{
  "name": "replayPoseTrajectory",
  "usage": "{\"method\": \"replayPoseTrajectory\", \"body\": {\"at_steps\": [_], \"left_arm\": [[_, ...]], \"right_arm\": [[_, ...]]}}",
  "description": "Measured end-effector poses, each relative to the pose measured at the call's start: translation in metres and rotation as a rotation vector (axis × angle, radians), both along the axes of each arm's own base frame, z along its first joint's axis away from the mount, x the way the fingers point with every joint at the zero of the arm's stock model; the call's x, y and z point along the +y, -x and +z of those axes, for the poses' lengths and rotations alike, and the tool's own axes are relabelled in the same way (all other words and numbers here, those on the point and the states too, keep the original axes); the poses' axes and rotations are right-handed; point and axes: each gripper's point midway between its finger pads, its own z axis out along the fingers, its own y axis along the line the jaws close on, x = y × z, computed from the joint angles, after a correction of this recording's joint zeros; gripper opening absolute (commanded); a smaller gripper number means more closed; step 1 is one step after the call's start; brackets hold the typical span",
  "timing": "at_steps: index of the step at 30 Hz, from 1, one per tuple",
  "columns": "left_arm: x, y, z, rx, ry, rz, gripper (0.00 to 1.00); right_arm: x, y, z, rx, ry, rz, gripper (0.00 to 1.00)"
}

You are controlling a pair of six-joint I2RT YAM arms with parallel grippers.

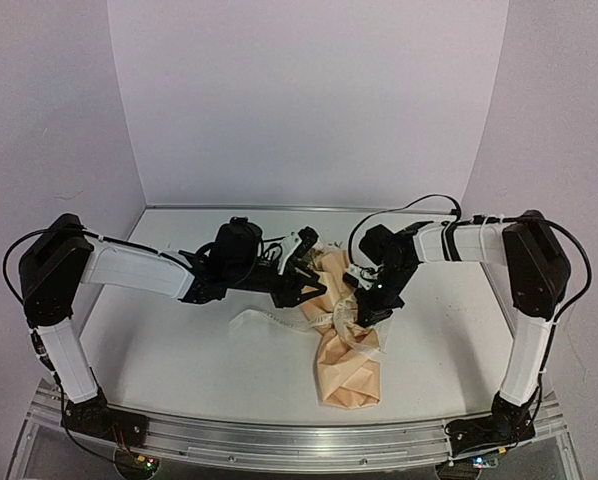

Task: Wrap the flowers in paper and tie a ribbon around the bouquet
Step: Cross the half-tied ribbon over the folded bouquet.

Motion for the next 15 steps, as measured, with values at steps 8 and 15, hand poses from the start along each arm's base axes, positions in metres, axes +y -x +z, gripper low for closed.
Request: {"method": "replayPoseTrajectory", "body": {"at_steps": [8, 15], "left_arm": [[-0.003, 0.010, 0.004, -0.051, -0.021, -0.099, 0.42], [-0.012, 0.007, 0.022, -0.131, -0.011, -0.150, 0.43]], "right_arm": [[0.020, -0.013, 0.064, -0.156, -0.099, 0.008, 0.00], [0.026, -0.014, 0.095, -0.175, -0.142, 0.020, 0.00]]}}
